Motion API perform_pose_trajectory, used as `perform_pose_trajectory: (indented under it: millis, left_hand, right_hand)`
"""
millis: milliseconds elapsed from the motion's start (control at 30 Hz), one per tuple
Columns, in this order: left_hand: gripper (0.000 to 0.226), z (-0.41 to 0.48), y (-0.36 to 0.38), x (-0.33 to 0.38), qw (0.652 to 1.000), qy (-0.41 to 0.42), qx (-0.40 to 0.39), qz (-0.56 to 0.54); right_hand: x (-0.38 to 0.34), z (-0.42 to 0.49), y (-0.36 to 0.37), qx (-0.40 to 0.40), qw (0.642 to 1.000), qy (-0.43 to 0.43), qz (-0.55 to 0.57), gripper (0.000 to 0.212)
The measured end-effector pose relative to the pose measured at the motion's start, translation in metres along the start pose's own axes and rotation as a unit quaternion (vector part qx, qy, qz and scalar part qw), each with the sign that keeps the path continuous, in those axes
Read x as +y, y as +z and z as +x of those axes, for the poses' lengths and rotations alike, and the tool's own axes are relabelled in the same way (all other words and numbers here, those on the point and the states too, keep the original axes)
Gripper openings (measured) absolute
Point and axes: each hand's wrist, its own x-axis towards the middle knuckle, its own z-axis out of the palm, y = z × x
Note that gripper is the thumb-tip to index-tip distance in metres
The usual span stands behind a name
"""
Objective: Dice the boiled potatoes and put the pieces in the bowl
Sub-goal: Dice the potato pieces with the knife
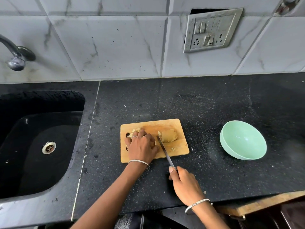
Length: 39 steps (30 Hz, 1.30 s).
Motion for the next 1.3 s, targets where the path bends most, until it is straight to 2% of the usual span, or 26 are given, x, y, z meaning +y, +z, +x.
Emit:
perform_pose_trajectory:
  millis: [100,400,533,900,1067,1300]
  left_hand:
    - [0.017,0.003,-0.002,0.002,1.000,-0.004,0.001,-0.019]
    - [0.021,0.004,-0.009,-0.002,0.998,-0.022,-0.003,-0.053]
    - [0.015,0.003,-0.011,-0.002,0.998,-0.023,0.005,-0.052]
    - [0.012,0.003,-0.013,-0.002,0.997,-0.033,0.005,-0.074]
    - [0.021,0.003,-0.015,-0.006,0.998,-0.034,0.001,-0.054]
    - [0.013,0.003,-0.014,-0.004,0.998,-0.041,0.005,-0.050]
  right_hand:
    - [0.003,0.002,-0.001,0.003,1.000,-0.001,0.007,0.040]
    - [0.009,0.005,0.004,0.015,1.000,-0.015,-0.019,0.043]
    - [0.006,0.003,0.004,0.016,0.999,-0.017,-0.031,0.042]
    - [-0.001,0.001,0.010,0.024,0.998,0.015,-0.055,0.035]
    - [0.003,0.004,0.006,0.027,0.999,-0.019,-0.017,0.037]
    - [0.005,0.005,0.010,0.028,0.998,-0.030,-0.044,0.035]
